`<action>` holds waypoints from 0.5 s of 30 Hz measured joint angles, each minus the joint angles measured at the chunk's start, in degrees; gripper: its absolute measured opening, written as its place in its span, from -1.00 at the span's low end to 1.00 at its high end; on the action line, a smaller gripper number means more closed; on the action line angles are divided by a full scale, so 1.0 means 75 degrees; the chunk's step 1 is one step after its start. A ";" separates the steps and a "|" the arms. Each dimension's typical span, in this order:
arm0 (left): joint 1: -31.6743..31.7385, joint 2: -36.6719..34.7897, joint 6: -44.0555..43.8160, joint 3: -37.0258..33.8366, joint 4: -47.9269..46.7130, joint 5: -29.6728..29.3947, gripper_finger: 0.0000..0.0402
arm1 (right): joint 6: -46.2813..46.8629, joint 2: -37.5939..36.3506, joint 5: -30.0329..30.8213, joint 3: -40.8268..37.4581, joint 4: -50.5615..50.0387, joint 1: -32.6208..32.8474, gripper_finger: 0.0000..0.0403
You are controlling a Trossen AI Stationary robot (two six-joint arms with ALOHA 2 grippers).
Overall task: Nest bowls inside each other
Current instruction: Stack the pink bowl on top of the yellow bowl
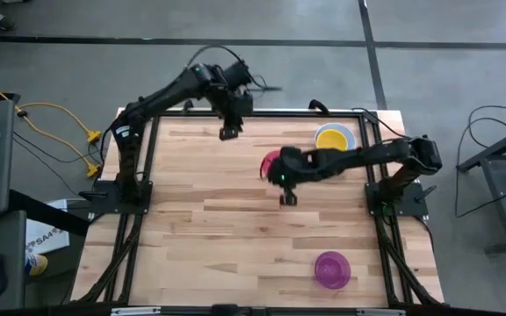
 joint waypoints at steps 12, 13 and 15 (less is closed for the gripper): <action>0.0423 0.0003 -0.0099 -0.0003 -0.0234 0.0042 -0.37 | 0.0940 0.0000 0.0164 0.0000 -0.0152 -0.1738 -0.98; 0.0423 0.0003 -0.0031 -0.0028 -0.0259 0.0044 -0.37 | 0.0964 -0.0004 0.0165 0.0000 -0.0192 -0.1825 -0.98; 0.0423 0.0003 0.0004 -0.0161 -0.0240 0.0045 -0.37 | 0.1088 -0.0122 0.0161 0.0000 -0.0351 -0.1995 -0.98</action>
